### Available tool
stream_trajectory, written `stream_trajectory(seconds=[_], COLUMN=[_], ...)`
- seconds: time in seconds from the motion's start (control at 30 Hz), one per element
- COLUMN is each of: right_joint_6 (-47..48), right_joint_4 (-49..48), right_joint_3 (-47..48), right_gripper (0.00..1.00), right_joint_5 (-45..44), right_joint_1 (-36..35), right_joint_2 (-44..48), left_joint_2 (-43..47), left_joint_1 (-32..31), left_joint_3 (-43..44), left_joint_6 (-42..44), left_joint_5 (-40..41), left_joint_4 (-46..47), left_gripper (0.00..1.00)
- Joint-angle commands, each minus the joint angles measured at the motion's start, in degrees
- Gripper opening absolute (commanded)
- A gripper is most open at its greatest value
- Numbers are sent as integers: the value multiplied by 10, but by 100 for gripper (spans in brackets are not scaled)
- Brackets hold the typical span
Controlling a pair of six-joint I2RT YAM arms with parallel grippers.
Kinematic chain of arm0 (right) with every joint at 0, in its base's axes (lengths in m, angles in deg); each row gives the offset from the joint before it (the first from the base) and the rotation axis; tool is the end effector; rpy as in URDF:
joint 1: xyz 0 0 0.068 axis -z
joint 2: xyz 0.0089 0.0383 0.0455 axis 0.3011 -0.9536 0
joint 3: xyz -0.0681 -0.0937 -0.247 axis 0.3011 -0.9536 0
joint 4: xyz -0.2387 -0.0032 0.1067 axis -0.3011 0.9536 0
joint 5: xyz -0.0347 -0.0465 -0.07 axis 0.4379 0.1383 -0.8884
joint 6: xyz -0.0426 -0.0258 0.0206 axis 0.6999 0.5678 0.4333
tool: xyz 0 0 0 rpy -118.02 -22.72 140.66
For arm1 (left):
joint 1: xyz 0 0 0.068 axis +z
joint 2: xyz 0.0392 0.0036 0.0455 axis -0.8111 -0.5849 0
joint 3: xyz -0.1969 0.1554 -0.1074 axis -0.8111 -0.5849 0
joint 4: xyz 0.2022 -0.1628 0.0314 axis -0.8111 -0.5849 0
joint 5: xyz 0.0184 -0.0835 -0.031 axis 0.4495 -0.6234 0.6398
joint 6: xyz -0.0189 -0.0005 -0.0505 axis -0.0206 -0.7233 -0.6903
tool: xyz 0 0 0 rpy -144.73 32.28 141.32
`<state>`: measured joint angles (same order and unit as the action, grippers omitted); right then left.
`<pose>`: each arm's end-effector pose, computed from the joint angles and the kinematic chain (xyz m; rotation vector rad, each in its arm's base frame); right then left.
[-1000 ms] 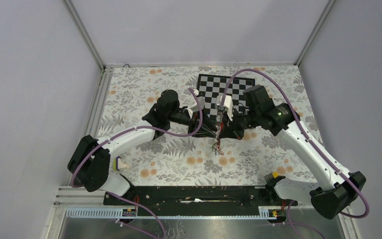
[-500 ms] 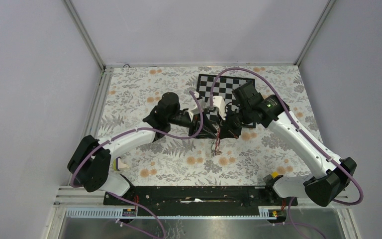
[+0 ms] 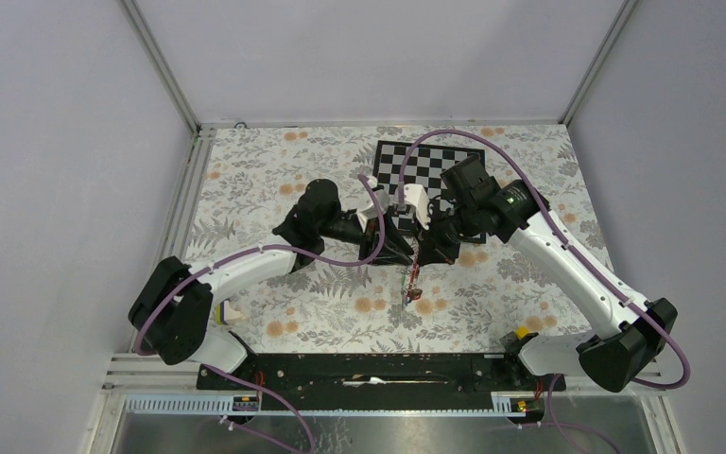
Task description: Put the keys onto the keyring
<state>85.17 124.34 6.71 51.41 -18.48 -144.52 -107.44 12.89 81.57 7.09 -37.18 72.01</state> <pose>0.1941 0.1642 0.3581 -1.5324 1.9378 0.7460 0.2183 -0.2343 0.2884 1.3424 1.2631 -1.5121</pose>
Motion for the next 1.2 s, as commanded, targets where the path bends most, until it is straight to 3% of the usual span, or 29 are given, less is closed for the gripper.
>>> stream_trajectory(seconds=[0.0, 0.4, 0.6, 0.7, 0.8, 1.03, 1.17], right_joint_6=[3, 0, -1, 2, 3, 16, 25], right_joint_4=[1, -9, -20, -29, -43, -86, -95], right_joint_3=[22, 9, -6, -17, -28, -63, -76], right_gripper=[0, 0, 0, 0, 8, 37, 41], right_joint_5=[10, 17, 15, 11, 7, 14, 50], right_joint_1=[-7, -7, -6, -6, -6, -4, 3], right_joint_2=[3, 5, 13, 22, 38, 85, 101], left_joint_2=[-5, -13, -13, -9, -3, 11, 21], left_joint_1=[-6, -8, -8, -6, -6, -3, 1], left_joint_3=[7, 13, 13, 12, 11, 17, 18], left_joint_6=[-7, -17, -27, -33, -38, -77, -93], left_joint_5=[-13, -16, -22, -36, -55, -94, -103], left_joint_4=[40, 48, 58, 63, 68, 96, 110], left_gripper=[31, 16, 0, 0, 0, 0, 0])
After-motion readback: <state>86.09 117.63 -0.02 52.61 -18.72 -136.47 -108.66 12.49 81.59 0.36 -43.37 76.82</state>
